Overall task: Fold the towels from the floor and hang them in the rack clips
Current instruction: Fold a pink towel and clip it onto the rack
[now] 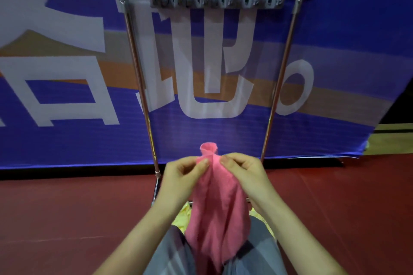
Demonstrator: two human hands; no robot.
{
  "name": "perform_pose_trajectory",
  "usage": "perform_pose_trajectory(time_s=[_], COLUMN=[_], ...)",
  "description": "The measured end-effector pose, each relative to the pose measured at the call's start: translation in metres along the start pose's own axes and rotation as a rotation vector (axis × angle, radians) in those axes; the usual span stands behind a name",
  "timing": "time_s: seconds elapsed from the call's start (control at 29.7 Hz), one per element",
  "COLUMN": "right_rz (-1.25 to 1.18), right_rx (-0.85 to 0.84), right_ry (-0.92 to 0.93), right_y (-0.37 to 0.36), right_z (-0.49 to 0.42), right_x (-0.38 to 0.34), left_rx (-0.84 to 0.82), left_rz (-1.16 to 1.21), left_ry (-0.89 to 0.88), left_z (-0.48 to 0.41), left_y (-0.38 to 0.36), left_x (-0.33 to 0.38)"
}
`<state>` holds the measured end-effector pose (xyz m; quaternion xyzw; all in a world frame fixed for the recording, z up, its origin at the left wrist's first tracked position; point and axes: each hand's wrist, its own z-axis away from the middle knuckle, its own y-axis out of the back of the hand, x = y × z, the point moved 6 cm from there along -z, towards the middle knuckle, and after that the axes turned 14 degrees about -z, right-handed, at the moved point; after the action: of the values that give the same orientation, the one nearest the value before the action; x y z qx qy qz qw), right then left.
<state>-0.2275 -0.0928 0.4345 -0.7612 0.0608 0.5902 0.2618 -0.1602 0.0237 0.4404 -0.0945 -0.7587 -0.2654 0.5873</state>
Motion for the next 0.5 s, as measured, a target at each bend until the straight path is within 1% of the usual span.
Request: perform_pose_trajectory(time_s=[0.1, 0.17, 0.3, 0.4, 0.5], right_rz=[0.016, 0.011, 0.052, -0.003, 0.033], right_rx=[-0.001, 0.01, -0.025, -0.04, -0.084], right_ry=[0.02, 0.002, -0.017, -0.113, -0.209], right_y=[-0.001, 0.0, -0.002, 0.004, 0.016], right_z=[-0.004, -0.005, -0.003, 0.002, 0.011], right_x=[-0.011, -0.013, -0.008, 0.002, 0.018], left_rx=[-0.059, -0.096, -0.08, -0.076, -0.043], left_rz=[0.071, 0.086, 0.054, 0.04, 0.017], left_ry=[-0.014, -0.034, -0.042, -0.026, 0.001], left_z=[0.005, 0.007, 0.008, 0.005, 0.0], left_y=[-0.018, -0.023, -0.021, -0.014, -0.002], left_x=[0.005, 0.008, 0.008, 0.006, 0.004])
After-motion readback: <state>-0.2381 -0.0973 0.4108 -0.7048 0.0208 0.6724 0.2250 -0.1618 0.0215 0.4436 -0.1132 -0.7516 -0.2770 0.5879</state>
